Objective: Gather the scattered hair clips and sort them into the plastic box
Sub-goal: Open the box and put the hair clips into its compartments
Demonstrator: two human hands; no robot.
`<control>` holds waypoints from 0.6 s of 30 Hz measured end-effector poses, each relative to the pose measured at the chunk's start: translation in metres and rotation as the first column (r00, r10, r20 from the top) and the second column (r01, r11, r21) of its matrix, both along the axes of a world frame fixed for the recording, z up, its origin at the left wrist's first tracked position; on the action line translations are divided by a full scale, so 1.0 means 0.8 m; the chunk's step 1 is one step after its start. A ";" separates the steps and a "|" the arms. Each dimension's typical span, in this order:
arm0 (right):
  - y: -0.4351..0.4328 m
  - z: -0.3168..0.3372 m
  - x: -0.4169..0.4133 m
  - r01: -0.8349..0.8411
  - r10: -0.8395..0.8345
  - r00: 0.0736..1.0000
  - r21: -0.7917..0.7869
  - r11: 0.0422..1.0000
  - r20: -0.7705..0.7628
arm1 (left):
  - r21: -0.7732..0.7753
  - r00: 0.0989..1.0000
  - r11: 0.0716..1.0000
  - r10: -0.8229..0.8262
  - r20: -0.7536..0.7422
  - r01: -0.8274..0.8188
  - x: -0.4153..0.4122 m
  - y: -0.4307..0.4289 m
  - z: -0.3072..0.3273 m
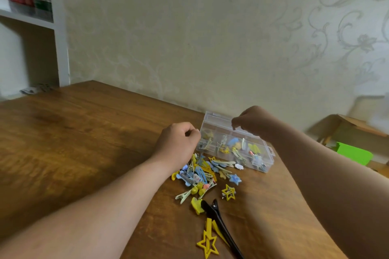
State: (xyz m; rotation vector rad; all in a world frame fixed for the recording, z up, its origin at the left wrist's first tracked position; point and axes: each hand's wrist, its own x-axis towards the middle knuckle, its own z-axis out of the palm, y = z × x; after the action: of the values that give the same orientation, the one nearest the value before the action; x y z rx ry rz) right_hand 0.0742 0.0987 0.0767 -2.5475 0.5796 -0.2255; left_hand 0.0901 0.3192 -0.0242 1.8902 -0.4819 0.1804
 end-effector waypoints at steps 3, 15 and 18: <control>0.005 -0.006 0.018 0.029 -0.039 0.992 -0.084 0.996 -0.121 | -0.005 1.000 1.000 0.005 -0.004 -0.005 0.002 -0.001 -0.002; 0.006 -0.030 0.028 0.036 -0.074 0.972 -0.173 0.984 -0.223 | 0.012 1.000 1.000 -0.006 -0.009 0.006 -0.003 0.002 0.003; 0.001 -0.030 0.026 0.089 -0.098 0.990 -0.086 0.992 -0.104 | 0.018 1.000 1.000 -0.001 -0.004 0.001 -0.004 0.003 0.004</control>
State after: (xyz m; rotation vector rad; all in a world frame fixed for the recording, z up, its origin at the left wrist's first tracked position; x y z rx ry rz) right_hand 0.0946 0.0994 0.0525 -2.6260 0.7462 -0.1475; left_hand 0.0867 0.3217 -0.0207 1.9072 -0.4830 0.1717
